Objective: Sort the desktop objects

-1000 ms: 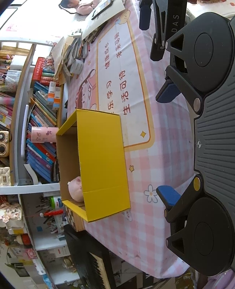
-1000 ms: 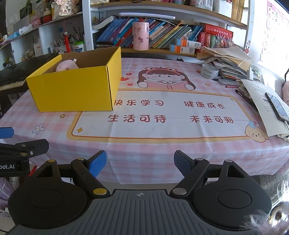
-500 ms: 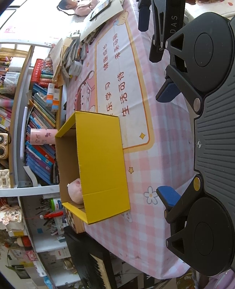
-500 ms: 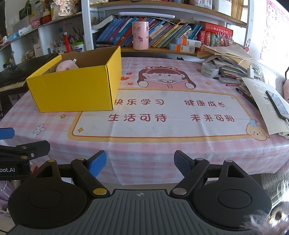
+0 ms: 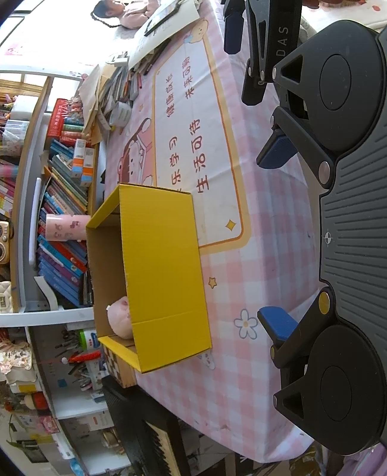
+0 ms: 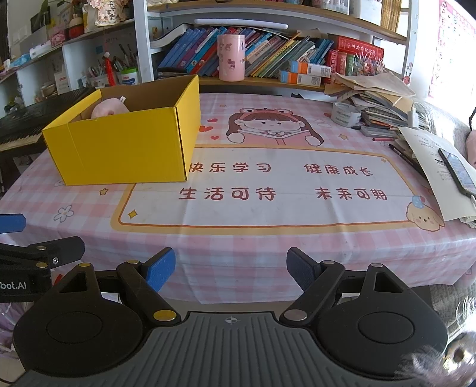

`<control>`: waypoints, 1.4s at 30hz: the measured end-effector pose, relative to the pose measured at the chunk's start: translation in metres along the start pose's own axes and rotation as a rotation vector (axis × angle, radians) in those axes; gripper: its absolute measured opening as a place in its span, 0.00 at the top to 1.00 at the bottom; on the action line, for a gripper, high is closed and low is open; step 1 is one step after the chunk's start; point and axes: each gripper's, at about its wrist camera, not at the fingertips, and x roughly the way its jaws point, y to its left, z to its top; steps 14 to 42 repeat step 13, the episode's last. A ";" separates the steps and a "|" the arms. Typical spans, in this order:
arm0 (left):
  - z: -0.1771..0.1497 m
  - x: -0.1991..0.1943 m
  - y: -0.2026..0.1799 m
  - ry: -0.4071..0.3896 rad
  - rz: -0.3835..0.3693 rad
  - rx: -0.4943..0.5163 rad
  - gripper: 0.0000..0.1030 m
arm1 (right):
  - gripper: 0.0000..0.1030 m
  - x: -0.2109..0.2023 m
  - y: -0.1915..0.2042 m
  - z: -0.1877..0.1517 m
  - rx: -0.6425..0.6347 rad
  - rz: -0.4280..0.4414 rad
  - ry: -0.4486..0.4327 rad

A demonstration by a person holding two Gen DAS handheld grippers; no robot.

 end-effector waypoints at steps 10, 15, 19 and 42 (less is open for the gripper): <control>0.000 0.008 0.006 0.021 -0.014 -0.034 0.02 | 0.22 0.005 0.002 0.001 -0.004 -0.003 0.008; 0.002 0.011 0.006 0.020 -0.012 -0.037 0.02 | 0.22 0.010 0.002 0.002 -0.012 -0.002 0.016; 0.002 0.011 0.006 0.020 -0.012 -0.037 0.02 | 0.22 0.010 0.002 0.002 -0.012 -0.002 0.016; 0.002 0.011 0.006 0.020 -0.012 -0.037 0.02 | 0.22 0.010 0.002 0.002 -0.012 -0.002 0.016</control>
